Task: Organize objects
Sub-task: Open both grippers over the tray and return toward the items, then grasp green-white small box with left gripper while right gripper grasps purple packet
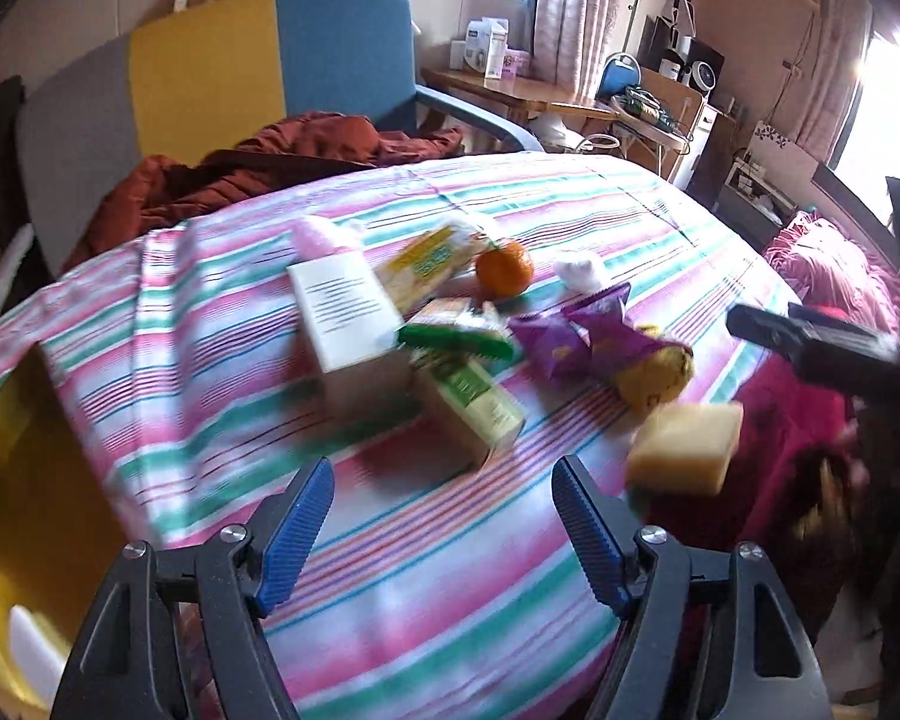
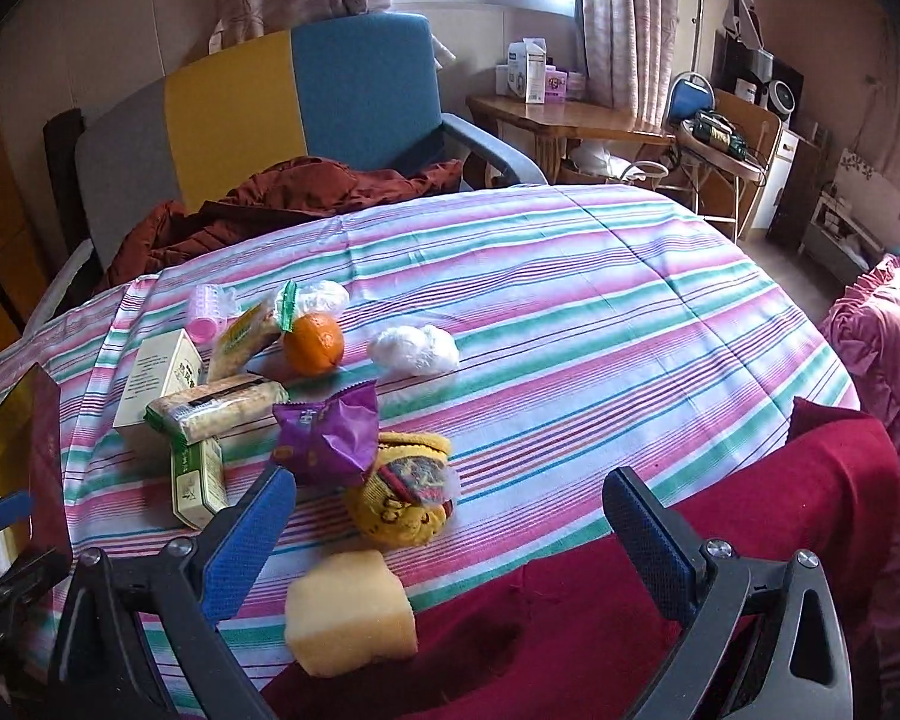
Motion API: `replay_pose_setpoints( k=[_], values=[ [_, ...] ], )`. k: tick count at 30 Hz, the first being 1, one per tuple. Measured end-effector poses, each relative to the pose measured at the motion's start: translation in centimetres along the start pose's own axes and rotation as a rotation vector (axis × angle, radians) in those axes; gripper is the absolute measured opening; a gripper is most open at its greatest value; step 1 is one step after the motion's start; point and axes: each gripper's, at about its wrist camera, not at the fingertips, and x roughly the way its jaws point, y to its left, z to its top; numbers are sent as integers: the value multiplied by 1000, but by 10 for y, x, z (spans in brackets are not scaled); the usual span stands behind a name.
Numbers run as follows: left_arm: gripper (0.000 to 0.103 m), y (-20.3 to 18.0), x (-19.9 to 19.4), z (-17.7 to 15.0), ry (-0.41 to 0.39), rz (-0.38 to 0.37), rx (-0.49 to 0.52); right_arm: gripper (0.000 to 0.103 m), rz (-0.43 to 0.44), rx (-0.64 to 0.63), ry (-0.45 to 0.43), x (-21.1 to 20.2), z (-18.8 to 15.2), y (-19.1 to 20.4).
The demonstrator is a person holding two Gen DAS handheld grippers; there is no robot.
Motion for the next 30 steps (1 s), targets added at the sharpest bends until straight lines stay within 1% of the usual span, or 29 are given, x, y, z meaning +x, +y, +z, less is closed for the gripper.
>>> replay_pose_setpoints(
  k=[3,5,11,13,14,15,16,18,20,22,23,25,28,30],
  values=[
    [76,-5,25,12,34,8,-14,103,3,12,-1,2,1,-4],
    [76,-7,41,20,53,-3,-35,103,6,16,0,3,2,-8],
    [76,-7,83,34,114,27,-78,103,29,18,5,5,3,-10],
    [73,-5,94,37,123,40,-88,103,42,12,9,7,3,-9],
    [66,-5,98,37,129,48,-89,103,47,8,8,7,3,-9],
    [56,-4,102,37,136,56,-88,103,54,4,11,8,4,-9],
    [52,-3,106,35,141,58,-85,103,61,0,17,9,4,-9],
    [31,-2,107,28,141,62,-65,103,76,-11,29,11,3,-8],
    [31,-5,103,21,125,63,-29,103,101,-41,52,13,3,-4],
    [31,-7,98,12,118,59,-2,103,148,-89,88,15,2,3],
    [31,-8,94,8,115,58,10,103,184,-123,118,17,0,9],
    [31,-9,87,-2,107,56,32,103,224,-188,180,21,-4,21],
    [31,-8,76,-16,99,49,46,103,222,-277,273,30,-15,38],
    [31,-4,68,-24,96,48,40,103,203,-320,312,35,-21,45]
  ],
)
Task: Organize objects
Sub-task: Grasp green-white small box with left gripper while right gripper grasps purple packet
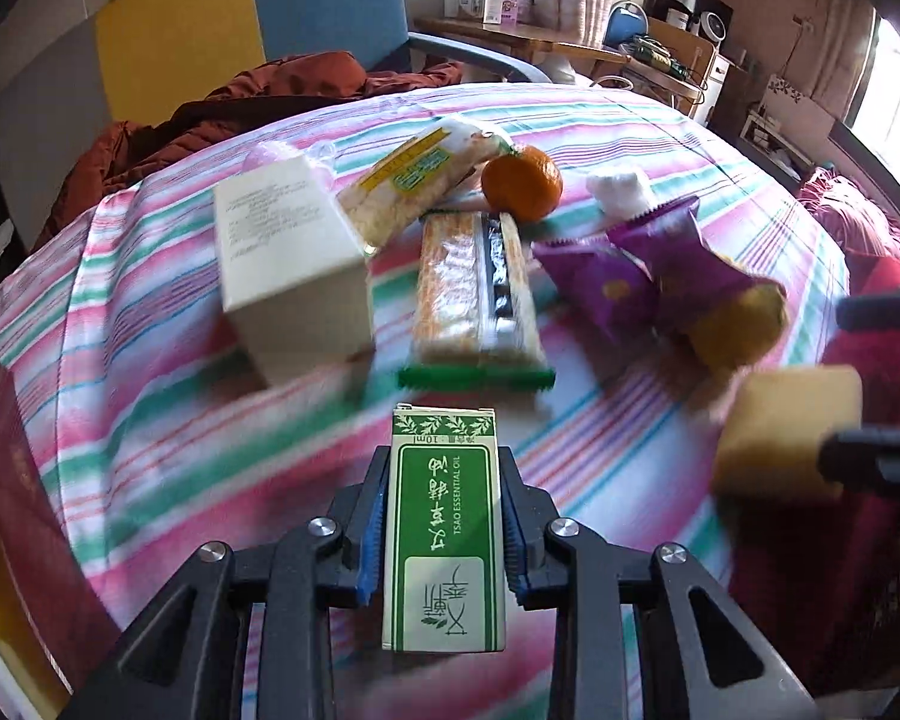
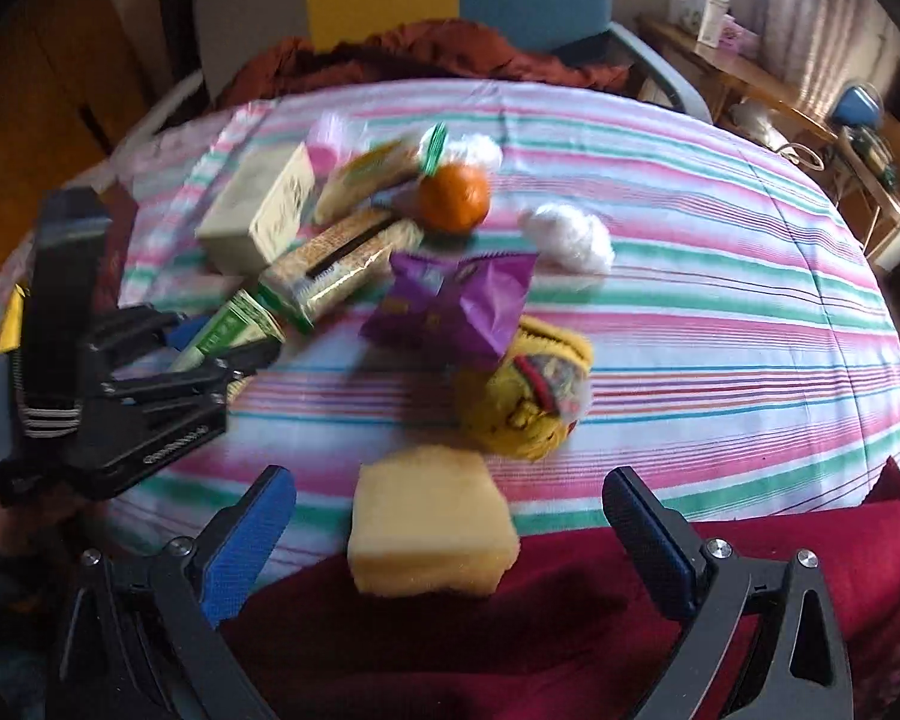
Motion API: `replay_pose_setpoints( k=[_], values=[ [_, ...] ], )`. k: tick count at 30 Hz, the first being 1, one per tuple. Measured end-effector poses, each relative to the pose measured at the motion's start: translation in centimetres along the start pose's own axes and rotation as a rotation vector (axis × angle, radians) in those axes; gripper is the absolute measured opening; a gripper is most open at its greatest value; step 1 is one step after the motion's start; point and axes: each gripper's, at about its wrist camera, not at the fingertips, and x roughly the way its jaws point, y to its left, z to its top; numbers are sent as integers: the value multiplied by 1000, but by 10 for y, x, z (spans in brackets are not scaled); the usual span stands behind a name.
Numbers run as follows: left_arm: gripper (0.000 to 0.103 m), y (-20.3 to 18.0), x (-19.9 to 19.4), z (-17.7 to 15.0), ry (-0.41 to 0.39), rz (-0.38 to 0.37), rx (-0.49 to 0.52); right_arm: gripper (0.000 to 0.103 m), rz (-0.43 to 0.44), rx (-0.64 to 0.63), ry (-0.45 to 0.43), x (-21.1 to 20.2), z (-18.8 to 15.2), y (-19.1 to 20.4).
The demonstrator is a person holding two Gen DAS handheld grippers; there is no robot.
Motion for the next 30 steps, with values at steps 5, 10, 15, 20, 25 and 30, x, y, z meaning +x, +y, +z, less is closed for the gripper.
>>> replay_pose_setpoints(
  k=[5,10,15,20,25,30],
  values=[
    [31,11,-10,-16,-4,-8,-23,103,-37,2,19,-1,5,1],
    [31,17,-20,-31,-20,-9,-27,103,-23,75,-82,-14,26,-5],
    [31,22,-21,-34,-20,-25,-50,89,-84,95,-104,2,53,-3],
    [31,21,-20,-35,-30,-17,-47,88,-82,138,-57,23,77,-11],
    [31,22,-20,-36,-41,-26,-45,52,-68,128,53,50,84,-14],
    [31,25,-23,-36,-45,-43,-62,40,-70,101,72,53,81,-7]
  ],
)
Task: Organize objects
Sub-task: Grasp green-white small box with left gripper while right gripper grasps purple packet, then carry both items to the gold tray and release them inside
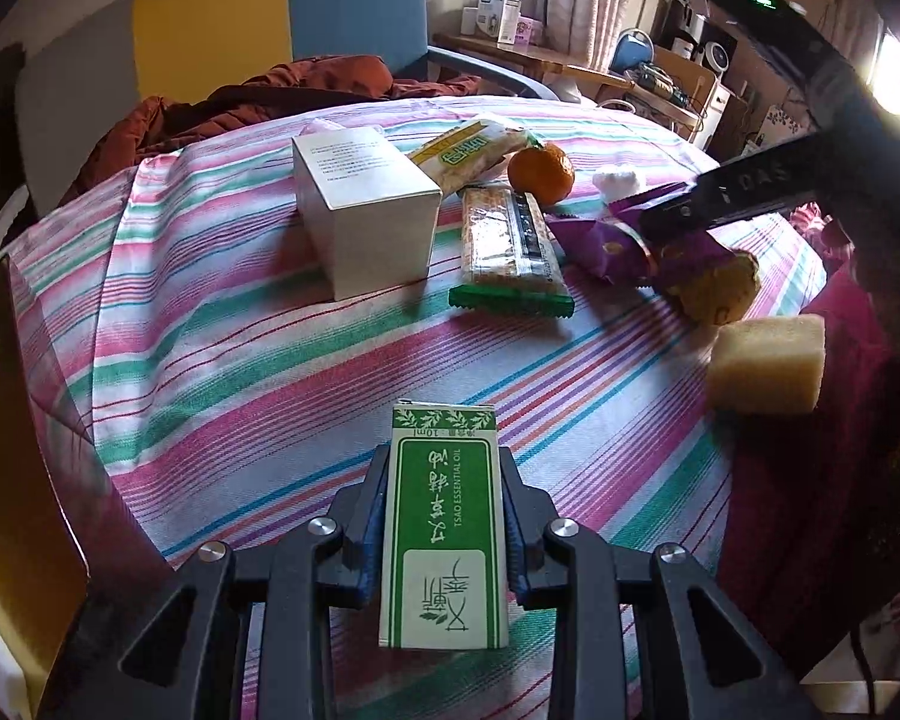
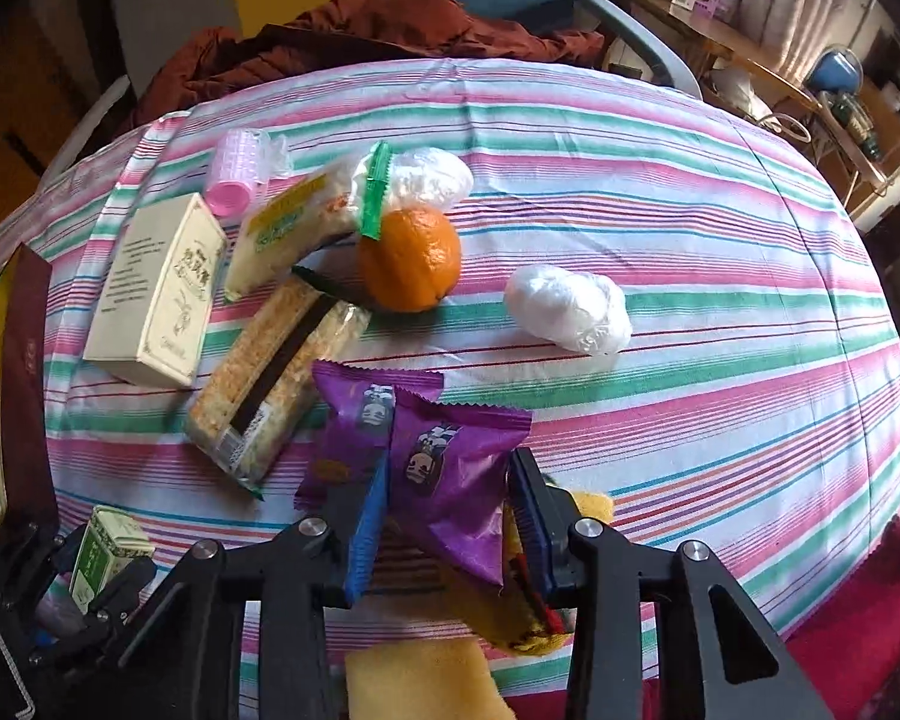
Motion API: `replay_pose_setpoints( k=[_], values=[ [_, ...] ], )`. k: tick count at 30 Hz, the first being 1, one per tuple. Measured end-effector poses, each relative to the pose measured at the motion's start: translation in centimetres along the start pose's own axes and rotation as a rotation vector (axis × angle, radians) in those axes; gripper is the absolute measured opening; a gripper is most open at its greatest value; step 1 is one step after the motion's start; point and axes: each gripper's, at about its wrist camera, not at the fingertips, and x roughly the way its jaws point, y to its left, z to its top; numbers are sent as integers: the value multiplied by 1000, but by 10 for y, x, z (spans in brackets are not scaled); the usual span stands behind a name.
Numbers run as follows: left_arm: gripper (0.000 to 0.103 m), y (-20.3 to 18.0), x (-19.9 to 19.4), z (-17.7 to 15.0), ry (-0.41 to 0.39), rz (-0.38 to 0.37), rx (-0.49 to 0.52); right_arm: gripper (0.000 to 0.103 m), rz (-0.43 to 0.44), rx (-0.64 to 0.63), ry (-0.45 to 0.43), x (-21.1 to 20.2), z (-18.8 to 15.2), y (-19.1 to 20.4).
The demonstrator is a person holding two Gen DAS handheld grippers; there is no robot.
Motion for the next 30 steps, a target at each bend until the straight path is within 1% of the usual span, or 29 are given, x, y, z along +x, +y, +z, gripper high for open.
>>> replay_pose_setpoints(
  k=[2,5,8,12,16,21,24,30],
  values=[
    [31,0,-3,-1,-2,0,-2,40,-2,3,-26,-7,-4,1],
    [31,1,-10,-2,-12,-8,-8,40,-1,11,-87,-24,-12,4],
    [31,3,-22,-2,-41,0,-17,40,19,9,-143,-42,-18,9],
    [31,11,-46,-1,-95,35,-46,40,52,-28,-202,-59,-20,28],
    [31,30,-78,-2,-163,81,-97,40,83,-89,-256,-72,-26,62],
    [31,62,-114,-6,-226,161,-168,40,105,-182,-345,-84,-31,118],
    [31,84,-131,-11,-245,207,-222,40,120,-237,-386,-90,-32,154],
    [31,134,-161,-29,-267,305,-320,40,169,-335,-429,-99,-39,221]
  ],
)
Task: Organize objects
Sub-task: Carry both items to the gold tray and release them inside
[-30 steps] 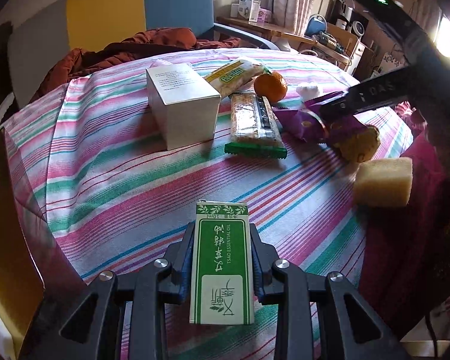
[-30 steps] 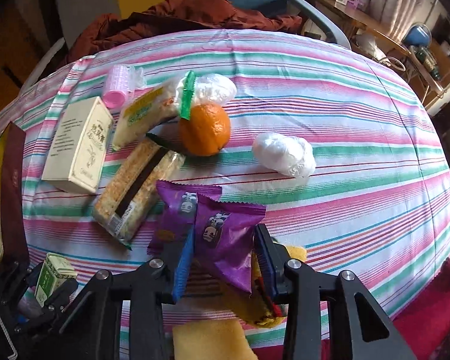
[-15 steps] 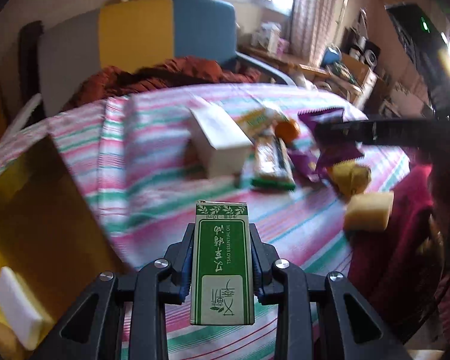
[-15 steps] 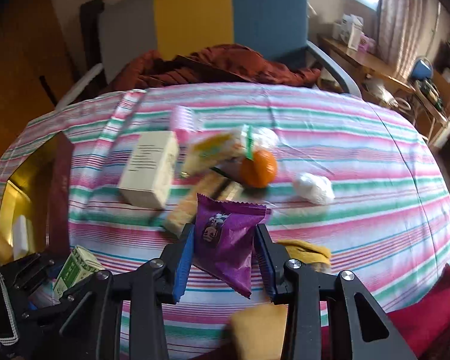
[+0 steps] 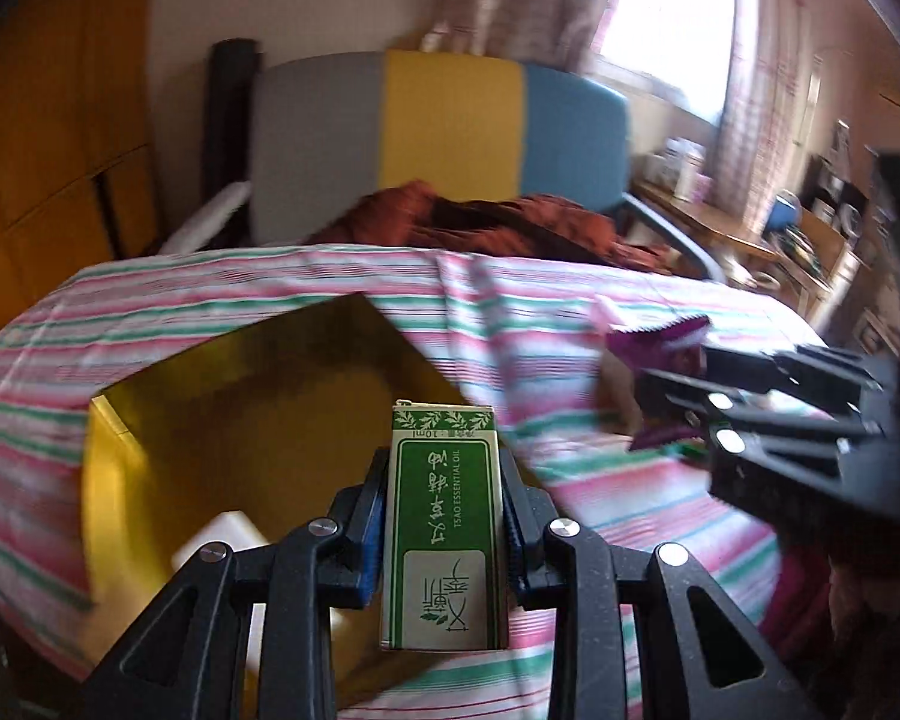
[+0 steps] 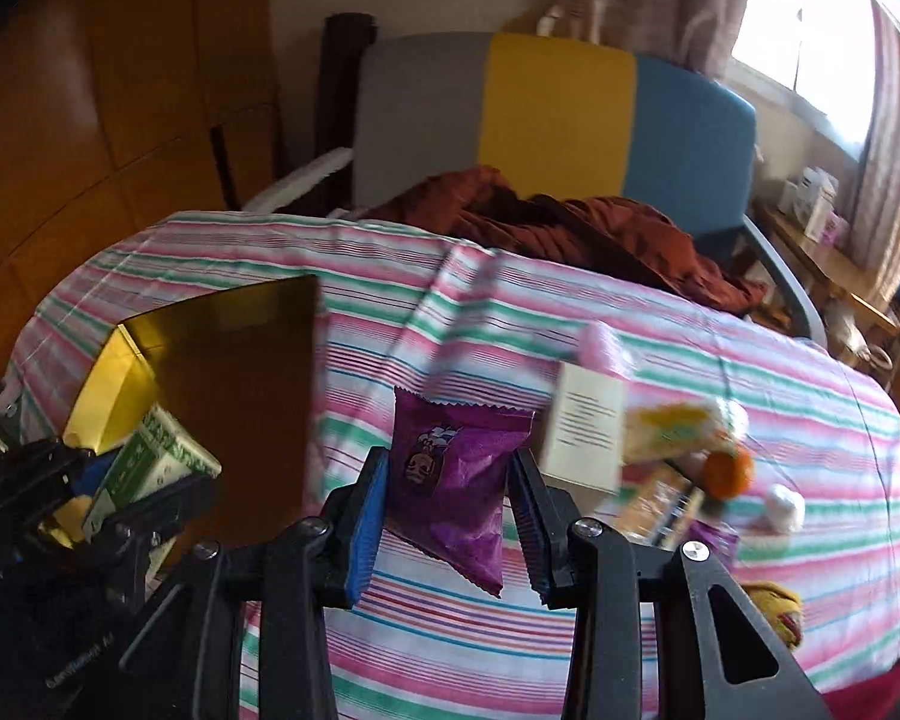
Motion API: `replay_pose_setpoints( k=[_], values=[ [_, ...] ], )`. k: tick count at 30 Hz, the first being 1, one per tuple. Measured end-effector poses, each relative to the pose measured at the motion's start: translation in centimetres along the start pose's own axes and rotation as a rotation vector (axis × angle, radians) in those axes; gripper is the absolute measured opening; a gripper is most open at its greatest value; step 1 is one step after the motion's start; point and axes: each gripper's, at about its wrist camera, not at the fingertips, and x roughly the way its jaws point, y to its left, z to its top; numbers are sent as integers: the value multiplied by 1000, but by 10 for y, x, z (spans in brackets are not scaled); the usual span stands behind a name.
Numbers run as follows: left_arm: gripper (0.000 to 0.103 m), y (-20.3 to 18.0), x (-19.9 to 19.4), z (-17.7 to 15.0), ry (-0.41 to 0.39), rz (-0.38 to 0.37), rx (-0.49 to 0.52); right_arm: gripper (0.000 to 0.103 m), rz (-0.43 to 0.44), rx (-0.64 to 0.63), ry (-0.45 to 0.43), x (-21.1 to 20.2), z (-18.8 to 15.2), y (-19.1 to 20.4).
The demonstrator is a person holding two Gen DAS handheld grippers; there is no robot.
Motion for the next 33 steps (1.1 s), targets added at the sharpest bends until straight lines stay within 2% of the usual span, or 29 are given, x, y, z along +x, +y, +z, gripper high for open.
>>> replay_pose_setpoints(
  k=[4,14,23,33],
  values=[
    [31,41,-5,2,-2,77,-53,40,22,-90,-24,4,6,43],
    [31,110,0,-4,28,170,-145,40,98,-257,-58,11,13,126],
    [31,139,11,-8,62,193,-191,40,131,-305,-47,22,18,162],
    [31,161,28,-8,114,176,-218,40,142,-332,-22,38,23,181]
  ],
)
